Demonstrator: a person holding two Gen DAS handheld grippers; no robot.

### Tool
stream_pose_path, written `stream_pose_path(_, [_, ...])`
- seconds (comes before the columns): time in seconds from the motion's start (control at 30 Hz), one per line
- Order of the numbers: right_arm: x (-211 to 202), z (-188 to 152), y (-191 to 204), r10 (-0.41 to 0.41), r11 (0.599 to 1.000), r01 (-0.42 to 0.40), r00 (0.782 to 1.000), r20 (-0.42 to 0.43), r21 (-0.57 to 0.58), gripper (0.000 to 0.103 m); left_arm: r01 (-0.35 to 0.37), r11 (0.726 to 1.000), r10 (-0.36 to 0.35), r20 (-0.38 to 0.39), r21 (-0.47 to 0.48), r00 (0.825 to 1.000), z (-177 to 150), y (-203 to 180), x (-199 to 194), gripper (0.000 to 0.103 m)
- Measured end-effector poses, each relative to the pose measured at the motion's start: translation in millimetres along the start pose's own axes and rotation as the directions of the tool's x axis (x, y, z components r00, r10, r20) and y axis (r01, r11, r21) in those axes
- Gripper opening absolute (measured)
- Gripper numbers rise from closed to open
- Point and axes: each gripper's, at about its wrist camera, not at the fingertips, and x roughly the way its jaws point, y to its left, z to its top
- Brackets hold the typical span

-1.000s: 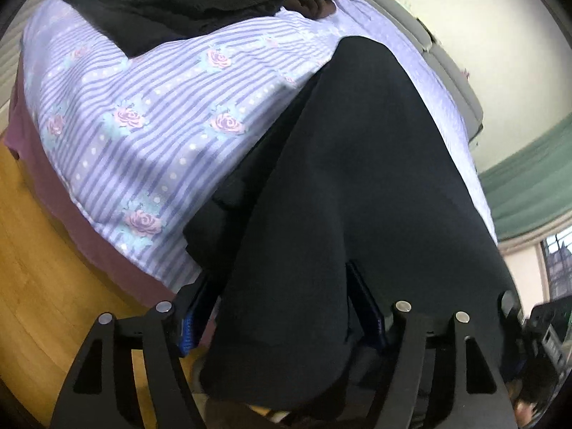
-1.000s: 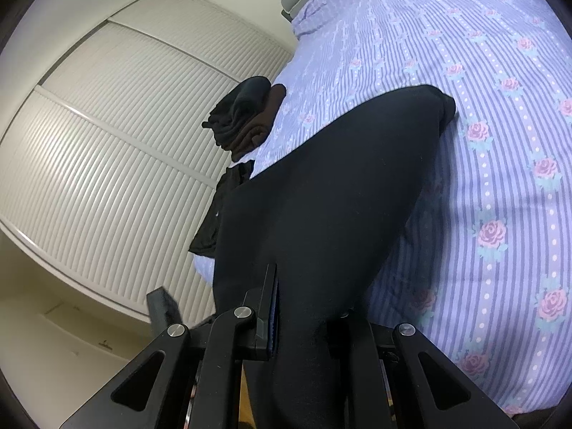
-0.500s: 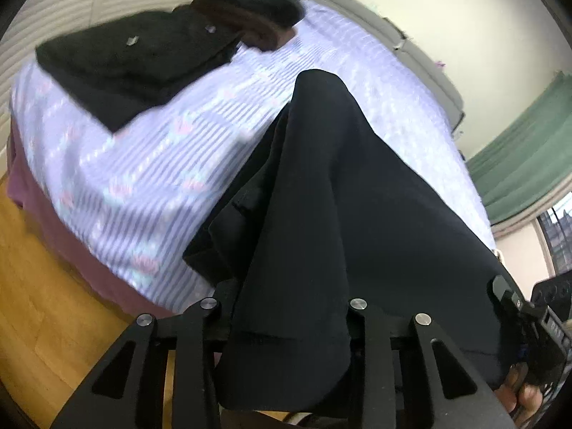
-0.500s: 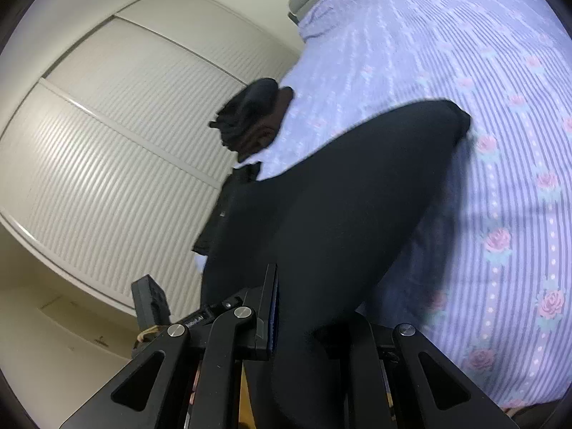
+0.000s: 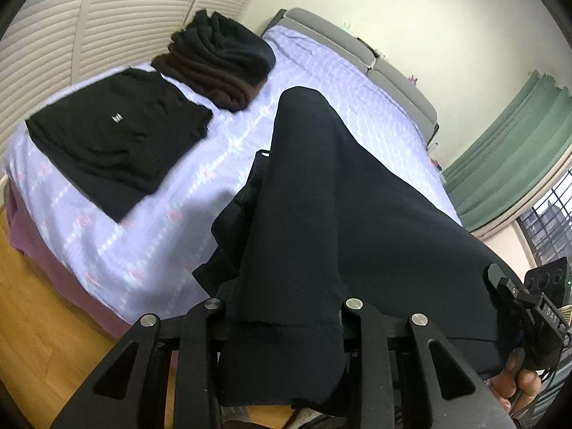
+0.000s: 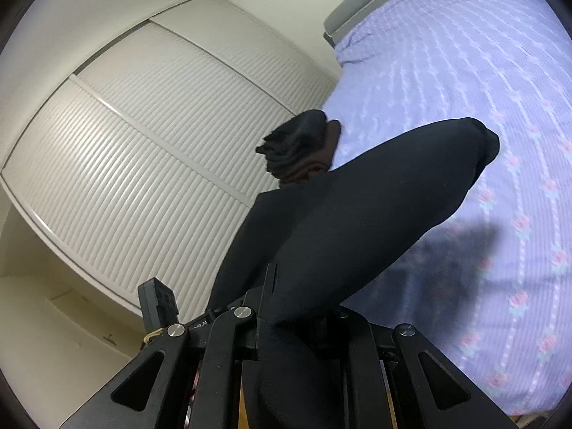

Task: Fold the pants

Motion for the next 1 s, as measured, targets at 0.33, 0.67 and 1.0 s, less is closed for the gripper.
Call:
stream_pose_path(0.33, [105.8, 39.5, 77.1, 0.057, 0.996, -0.059, 0.998, -0.039, -0.061, 0.013, -0.067, 0.998, 0.067, 0.074, -0.003, 0.995, 105.1, 75.4, -44.6, 0.03])
stream_pose_path(0.67, [277.4, 95.6, 157.5, 0.172, 0.975, -0.18, 0.983, -0.065, -0.131, 0.013, -0.18, 0.983, 0.171, 0.2, 0.025, 0.965, 241.1, 180.6, -74.8, 0.028])
stream_pose_path(1.0, [399.8, 56.0, 98.4, 0.128, 0.988, -0.135, 0.988, -0.088, -0.073, 0.014, -0.185, 0.983, 0.186, 0.075, -0.021, 0.98, 220.4, 282.3, 44.7, 0.028])
